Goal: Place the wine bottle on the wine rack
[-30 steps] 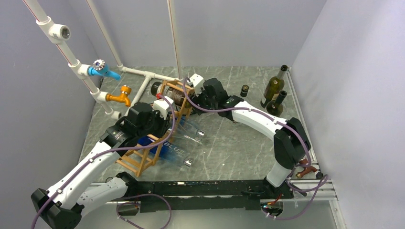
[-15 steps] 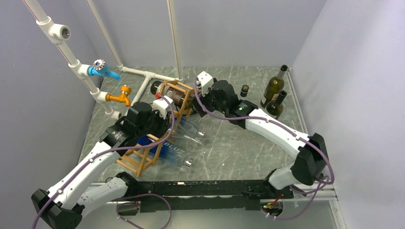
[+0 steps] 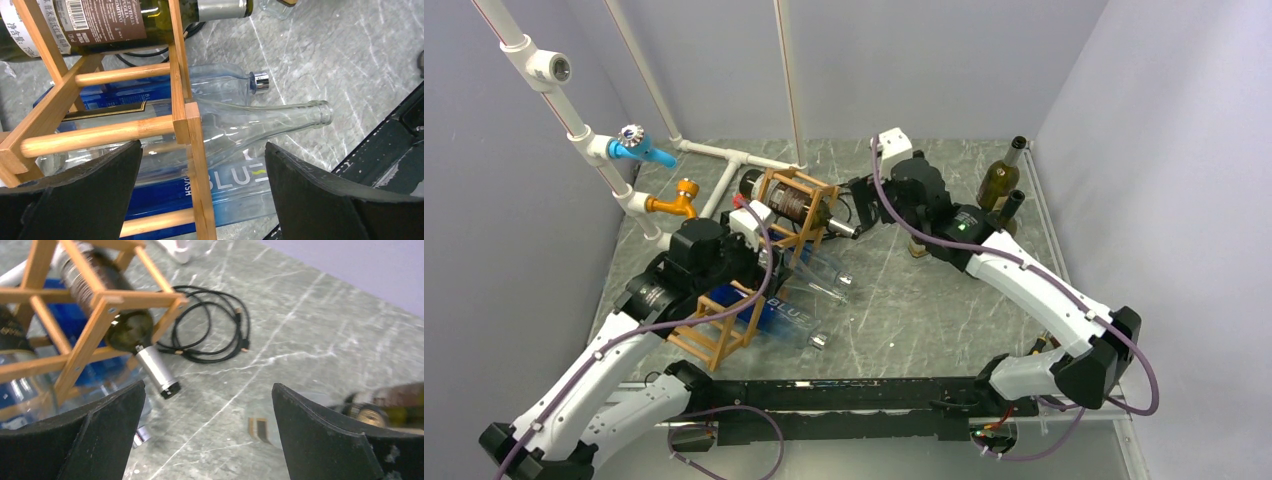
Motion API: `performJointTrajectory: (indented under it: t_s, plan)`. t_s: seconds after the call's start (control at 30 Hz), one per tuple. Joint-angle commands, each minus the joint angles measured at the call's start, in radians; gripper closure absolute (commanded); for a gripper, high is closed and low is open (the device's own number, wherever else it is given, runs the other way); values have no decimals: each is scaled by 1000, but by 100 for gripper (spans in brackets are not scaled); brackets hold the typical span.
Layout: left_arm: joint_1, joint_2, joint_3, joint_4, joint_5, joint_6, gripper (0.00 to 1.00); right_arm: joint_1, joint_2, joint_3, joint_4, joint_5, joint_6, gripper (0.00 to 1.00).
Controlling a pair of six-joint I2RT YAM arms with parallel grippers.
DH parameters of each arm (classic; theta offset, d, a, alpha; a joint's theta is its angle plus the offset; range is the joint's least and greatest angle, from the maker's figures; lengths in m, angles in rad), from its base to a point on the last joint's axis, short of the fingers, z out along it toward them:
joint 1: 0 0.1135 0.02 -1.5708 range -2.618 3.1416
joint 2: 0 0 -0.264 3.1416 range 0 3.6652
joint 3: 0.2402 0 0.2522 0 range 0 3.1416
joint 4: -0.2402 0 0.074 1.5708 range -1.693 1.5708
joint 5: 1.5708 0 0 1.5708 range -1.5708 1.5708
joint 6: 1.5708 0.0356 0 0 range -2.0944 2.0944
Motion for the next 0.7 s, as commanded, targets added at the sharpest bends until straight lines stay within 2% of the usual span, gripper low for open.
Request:
performJointTrajectory:
  t_s: [0.0,0.2,0.37,0.67]
  plan:
    - [11,-60,2,35,41,-3,1,-29,-23,133,-143,247,69,0]
    - [14,-110,-17,64,54,-6,0,-140,-13,214,-279,350,102,0]
    - [14,-116,-15,64,61,-10,0,-307,-13,179,-267,139,135,1]
    - [16,-139,-22,70,52,-10,0,-377,6,58,-178,-9,176,8]
